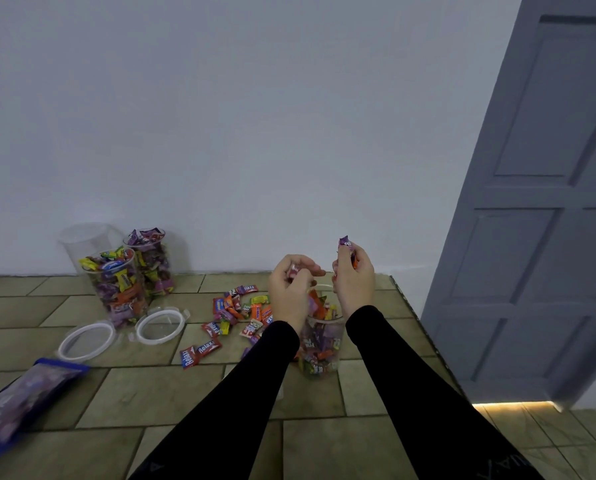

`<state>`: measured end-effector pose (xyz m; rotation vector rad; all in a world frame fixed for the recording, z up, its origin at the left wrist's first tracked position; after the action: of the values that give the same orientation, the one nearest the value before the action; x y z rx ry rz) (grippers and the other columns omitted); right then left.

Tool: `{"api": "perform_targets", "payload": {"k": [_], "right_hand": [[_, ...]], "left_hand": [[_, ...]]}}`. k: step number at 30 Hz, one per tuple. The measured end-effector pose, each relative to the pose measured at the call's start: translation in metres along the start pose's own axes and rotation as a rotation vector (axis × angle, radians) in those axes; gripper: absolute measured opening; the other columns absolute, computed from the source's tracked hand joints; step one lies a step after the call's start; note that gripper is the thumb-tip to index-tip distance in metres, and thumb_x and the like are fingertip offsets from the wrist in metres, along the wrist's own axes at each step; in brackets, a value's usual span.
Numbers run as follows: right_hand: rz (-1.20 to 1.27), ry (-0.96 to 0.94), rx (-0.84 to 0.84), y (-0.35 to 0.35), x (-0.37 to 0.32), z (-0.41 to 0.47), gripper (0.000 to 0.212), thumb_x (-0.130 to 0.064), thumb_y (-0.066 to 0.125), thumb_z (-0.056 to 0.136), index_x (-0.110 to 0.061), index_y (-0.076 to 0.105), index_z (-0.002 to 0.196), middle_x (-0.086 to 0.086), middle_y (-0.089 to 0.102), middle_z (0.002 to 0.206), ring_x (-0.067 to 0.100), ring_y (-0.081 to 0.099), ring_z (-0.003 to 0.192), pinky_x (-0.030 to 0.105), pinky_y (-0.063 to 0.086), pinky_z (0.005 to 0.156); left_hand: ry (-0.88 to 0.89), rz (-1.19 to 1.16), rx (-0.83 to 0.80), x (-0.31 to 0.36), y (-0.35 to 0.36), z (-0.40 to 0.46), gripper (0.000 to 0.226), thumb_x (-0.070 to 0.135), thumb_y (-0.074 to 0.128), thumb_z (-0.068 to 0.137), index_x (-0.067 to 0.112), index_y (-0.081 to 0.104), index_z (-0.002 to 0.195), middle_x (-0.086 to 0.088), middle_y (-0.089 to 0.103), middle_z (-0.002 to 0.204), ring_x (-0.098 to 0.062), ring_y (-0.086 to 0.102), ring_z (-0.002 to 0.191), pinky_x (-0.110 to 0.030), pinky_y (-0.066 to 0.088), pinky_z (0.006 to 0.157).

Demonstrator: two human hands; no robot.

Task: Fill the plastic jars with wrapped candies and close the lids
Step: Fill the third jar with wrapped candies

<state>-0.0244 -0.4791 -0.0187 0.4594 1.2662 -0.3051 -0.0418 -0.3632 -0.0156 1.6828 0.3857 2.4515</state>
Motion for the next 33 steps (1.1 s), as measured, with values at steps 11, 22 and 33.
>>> {"api": "perform_targets", "payload": {"k": [11,22,33], "right_hand": [[0.075,0.036,-0.007,-0.003,0.001,-0.001,0.022,-0.037,0.050,0.095,-0.017,0.058,0.098,-0.005,0.049,0.069,0.010,0.044,0.059,0.026,0.035,0.056],[0.127,0.044,-0.027,0.001,-0.006,-0.002,0.020,-0.023,0.047,0.098,-0.015,0.048,0.080,0.000,0.038,0.061,0.013,0.029,0.050,0.027,0.027,0.047],[0.019,-0.084,-0.388,0.004,-0.012,-0.007,0.016,-0.013,0.036,0.104,-0.019,0.051,0.102,-0.002,0.045,0.080,0.009,0.042,0.067,0.018,0.039,0.061]], "left_hand": [[-0.019,0.089,-0.205,0.001,0.003,-0.005,0.039,0.025,0.027,0.106,0.039,0.047,0.136,0.007,0.072,0.113,-0.004,0.052,0.126,-0.015,0.029,0.105],[-0.410,-0.080,-0.077,-0.043,-0.017,-0.013,0.063,0.055,0.019,0.101,0.015,0.066,0.112,-0.005,0.074,0.099,-0.023,0.070,0.097,-0.035,0.055,0.085],[-0.568,-0.126,-0.035,-0.084,-0.017,-0.024,0.094,0.090,0.040,0.070,0.014,0.068,0.119,-0.009,0.071,0.114,-0.027,0.064,0.112,-0.047,0.044,0.105]]}}
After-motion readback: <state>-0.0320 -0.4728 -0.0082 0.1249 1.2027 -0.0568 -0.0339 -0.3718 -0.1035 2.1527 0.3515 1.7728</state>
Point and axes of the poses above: each hand's wrist, its own z-axis towards the middle knuckle, its own y-axis out of the palm, x = y × z, the point moved 4 cm from there along z, towards the middle knuckle
